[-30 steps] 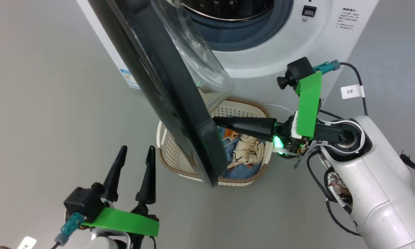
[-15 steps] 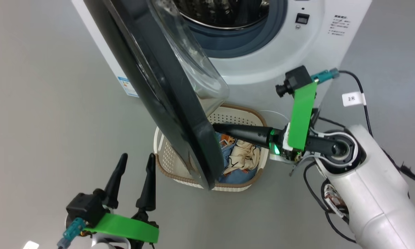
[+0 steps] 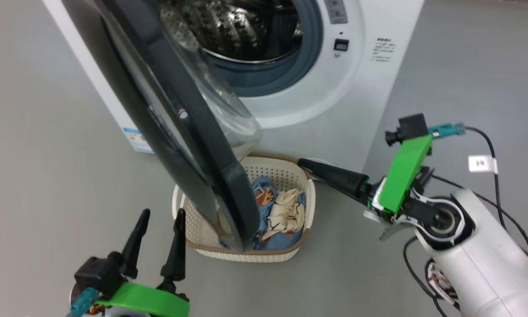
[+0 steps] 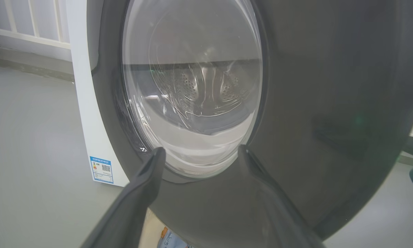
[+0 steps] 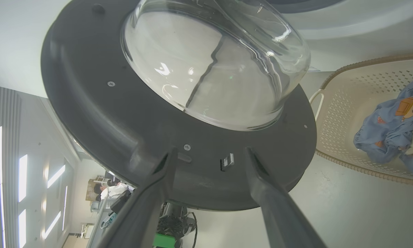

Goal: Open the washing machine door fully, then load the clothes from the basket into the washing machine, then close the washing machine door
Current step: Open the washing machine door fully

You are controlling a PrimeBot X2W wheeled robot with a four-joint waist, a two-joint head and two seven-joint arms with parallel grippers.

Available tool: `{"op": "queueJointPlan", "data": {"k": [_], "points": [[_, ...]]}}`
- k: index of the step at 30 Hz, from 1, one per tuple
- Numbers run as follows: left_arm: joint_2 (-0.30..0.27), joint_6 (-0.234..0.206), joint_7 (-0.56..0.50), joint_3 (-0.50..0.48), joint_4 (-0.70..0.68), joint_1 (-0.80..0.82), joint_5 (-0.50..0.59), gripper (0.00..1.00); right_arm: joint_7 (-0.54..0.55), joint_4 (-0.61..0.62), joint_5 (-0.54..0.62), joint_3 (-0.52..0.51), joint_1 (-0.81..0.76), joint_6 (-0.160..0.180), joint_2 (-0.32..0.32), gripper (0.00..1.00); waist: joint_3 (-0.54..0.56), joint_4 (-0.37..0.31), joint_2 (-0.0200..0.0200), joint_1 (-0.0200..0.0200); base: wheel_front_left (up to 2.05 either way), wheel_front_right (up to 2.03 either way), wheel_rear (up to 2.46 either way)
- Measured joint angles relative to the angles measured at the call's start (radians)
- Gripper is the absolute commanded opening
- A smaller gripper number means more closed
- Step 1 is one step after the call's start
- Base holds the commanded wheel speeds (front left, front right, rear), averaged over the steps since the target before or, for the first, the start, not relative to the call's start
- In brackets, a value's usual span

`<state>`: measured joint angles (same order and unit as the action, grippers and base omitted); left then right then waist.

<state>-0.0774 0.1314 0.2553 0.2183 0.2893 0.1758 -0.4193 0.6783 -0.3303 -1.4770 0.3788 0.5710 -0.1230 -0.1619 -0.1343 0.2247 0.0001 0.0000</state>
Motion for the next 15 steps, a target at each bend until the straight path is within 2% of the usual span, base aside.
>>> {"op": "queueJointPlan", "data": {"k": [4,15], "points": [[-0.003,0.0,0.0,-0.017,0.002,-0.02,0.0,1.0,-0.114,0.016,0.044,0.009,-0.058,0.0,-0.04,1.0,0.026,-0.035,0.0,-0.0001,0.0,0.0,0.0],[-0.015,0.0,0.0,-0.074,0.001,-0.063,0.009,1.0,-0.35,0.028,0.065,0.088,-0.189,0.0,-0.135,1.0,0.068,-0.104,0.0,0.0,0.0,0.0,0.0]]}}
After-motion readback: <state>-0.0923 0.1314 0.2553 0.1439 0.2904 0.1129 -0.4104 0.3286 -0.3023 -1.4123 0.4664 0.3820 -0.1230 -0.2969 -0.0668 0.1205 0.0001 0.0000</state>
